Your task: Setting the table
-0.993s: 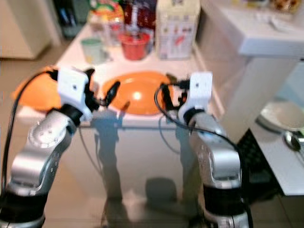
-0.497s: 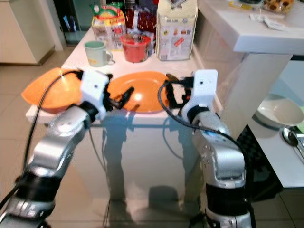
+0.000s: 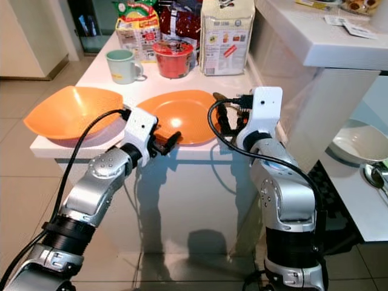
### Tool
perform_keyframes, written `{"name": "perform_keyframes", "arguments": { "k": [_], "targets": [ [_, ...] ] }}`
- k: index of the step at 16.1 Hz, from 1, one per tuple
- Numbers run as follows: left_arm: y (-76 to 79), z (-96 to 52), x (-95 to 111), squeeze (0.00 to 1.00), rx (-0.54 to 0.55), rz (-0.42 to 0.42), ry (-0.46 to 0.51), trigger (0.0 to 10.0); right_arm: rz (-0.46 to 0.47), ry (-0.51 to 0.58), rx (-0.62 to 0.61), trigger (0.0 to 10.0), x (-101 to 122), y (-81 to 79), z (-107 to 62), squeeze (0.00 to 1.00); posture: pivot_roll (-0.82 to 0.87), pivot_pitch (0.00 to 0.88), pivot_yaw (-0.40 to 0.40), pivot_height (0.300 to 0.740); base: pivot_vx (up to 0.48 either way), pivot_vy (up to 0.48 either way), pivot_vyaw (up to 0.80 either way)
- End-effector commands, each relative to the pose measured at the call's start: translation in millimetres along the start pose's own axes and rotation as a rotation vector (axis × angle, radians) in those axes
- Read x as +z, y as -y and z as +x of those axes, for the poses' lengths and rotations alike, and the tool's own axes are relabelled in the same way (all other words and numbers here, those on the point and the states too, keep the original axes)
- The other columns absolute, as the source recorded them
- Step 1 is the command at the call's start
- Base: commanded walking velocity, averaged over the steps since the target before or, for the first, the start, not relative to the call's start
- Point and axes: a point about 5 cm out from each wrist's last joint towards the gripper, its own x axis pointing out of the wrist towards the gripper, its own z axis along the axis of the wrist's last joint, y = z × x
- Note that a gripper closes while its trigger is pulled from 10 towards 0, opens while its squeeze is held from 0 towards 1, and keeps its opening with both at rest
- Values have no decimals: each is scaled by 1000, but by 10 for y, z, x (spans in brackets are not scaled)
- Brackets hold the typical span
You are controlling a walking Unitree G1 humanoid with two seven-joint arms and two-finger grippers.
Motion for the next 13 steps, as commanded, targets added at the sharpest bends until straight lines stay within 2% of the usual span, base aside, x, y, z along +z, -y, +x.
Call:
{"name": "perform_keyframes", "arguments": {
  "k": [1, 7, 11, 13],
  "targets": [
    [30, -5, -71, 0, -13, 20, -21, 10000, 7, 10, 0, 10000, 59, 23, 21, 0, -38, 0, 6, 740, 0, 0, 0],
    [108, -68, -278, 0, -48, 54, -77, 10000, 31, -23, -20, 10000, 44, 58, 229, 0, -31, 0, -7, 740, 0, 0, 0],
    [153, -85, -344, 0, -69, 64, -91, 10000, 100, -85, -18, 10000, -59, 110, 516, 0, -30, 0, -9, 740, 0, 0, 0],
    [174, -95, -371, 0, -83, 65, -100, 10000, 115, -99, -18, 10000, -64, 134, 597, 0, -29, 0, -10, 740, 0, 0, 0]
  ]
}}
